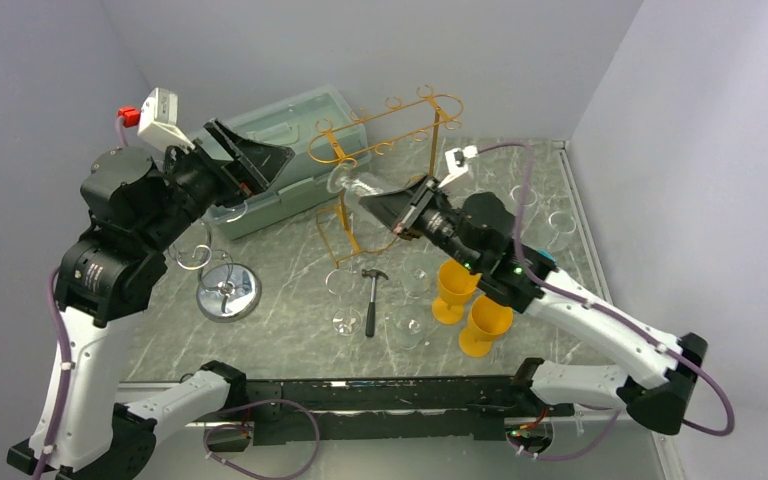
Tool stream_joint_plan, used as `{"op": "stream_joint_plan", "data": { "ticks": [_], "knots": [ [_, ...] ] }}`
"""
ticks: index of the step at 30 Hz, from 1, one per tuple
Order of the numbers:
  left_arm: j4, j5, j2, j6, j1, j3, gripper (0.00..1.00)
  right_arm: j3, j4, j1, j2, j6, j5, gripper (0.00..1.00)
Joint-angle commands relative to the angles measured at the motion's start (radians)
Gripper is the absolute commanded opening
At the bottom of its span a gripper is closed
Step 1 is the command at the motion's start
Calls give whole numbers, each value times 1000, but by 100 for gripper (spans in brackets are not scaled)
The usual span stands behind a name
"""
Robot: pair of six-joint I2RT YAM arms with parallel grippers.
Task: Take the wine glass off the wine glass rack
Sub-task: Place the wine glass at the center of the board.
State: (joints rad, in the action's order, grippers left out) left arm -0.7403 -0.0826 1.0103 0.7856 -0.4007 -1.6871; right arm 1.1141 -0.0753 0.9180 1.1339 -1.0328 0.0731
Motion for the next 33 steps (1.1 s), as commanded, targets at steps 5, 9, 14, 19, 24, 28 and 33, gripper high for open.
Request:
{"op": "stream_joint_plan", "data": {
  "ticks": [5,9,14,19,24,28,33],
  "knots": [
    [-71,-71,22,-172,-3,-32,99,287,321,-30,-134,333,414,0],
    [-92,-88,45,-227,-3,-46,100,390,439,-164,-99,383,439,0],
    [-108,-109,73,-284,-3,-64,99,486,527,-386,-20,396,361,0],
    [-133,-137,97,-338,-3,-68,100,572,569,-585,84,393,270,0],
    [-144,-186,105,-382,-4,-45,100,687,622,-770,245,380,113,0],
    [-159,-195,101,-413,-4,-22,99,846,722,-827,436,408,72,0],
    [-173,-187,82,-441,-4,5,99,1035,851,-870,649,440,10,0]
  ]
}}
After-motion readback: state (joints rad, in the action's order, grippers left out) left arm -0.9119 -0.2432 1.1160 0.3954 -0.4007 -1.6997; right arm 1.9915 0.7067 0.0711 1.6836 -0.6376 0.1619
